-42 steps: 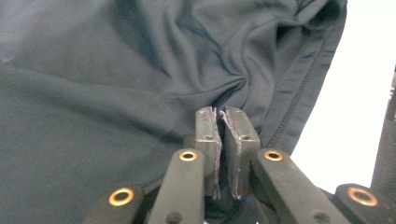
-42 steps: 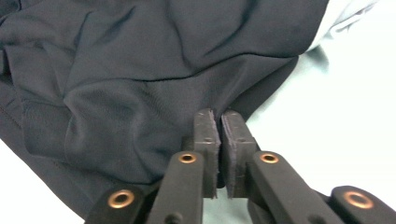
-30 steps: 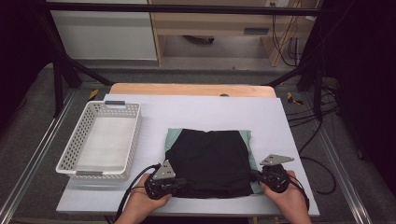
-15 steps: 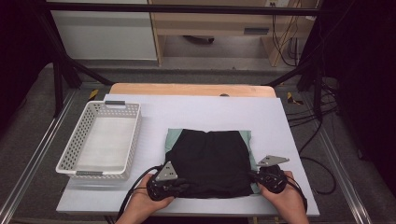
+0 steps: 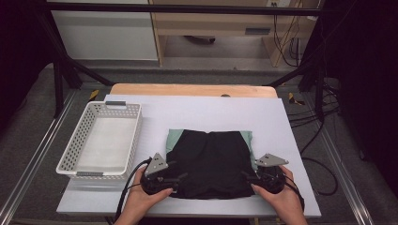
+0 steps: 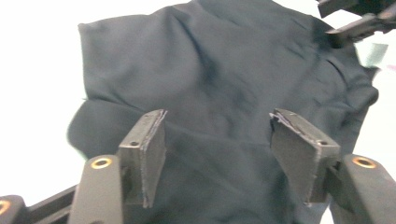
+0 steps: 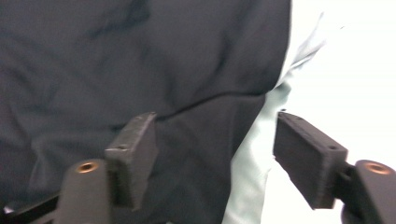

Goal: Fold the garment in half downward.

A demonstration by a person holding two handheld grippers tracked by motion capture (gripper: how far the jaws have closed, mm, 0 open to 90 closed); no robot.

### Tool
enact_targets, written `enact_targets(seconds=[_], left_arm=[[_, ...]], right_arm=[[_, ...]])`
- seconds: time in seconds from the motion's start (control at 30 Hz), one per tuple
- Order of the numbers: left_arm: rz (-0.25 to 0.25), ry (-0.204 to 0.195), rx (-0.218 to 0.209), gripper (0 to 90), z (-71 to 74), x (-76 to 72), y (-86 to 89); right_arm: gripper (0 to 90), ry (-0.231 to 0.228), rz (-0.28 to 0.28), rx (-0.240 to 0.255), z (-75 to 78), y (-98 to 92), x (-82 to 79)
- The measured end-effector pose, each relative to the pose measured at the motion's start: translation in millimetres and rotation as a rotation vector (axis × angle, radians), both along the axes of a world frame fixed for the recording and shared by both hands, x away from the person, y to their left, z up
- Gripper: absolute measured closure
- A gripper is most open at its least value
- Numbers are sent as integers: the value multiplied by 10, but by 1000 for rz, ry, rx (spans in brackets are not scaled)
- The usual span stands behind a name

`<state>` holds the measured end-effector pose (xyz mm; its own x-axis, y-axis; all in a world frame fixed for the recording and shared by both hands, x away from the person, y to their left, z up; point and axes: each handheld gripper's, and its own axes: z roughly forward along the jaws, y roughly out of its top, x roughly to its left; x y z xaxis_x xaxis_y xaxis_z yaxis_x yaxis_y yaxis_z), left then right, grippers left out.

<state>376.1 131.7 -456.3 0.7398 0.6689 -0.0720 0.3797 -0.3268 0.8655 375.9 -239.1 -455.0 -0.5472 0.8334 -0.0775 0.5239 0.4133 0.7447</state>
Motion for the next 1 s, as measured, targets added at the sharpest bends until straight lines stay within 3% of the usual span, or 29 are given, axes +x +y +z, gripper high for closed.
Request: enact_targets(seconds=[0.07, 0.2, 0.33, 0.67, 0.83, 1.0], left_arm=[[21, -28, 6, 322, 33, -7, 18], [47, -40, 15, 280, 48, 16, 56], [87, -42, 44, 236, 55, 47, 76], [176, -75, 41, 192, 164, 76, 191], [200, -78, 38, 183, 212, 108, 269], [217, -65, 21, 163, 289, 150, 325]], right_arm=[[206, -12, -13, 18, 17, 4, 7], [137, -28, -15, 26, 18, 19, 6], [109, -43, 0, 36, 27, 39, 0], [79, -113, 34, 77, 100, 135, -41], [75, -92, 43, 50, 114, 224, -38], [73, -51, 94, 62, 134, 355, -39]])
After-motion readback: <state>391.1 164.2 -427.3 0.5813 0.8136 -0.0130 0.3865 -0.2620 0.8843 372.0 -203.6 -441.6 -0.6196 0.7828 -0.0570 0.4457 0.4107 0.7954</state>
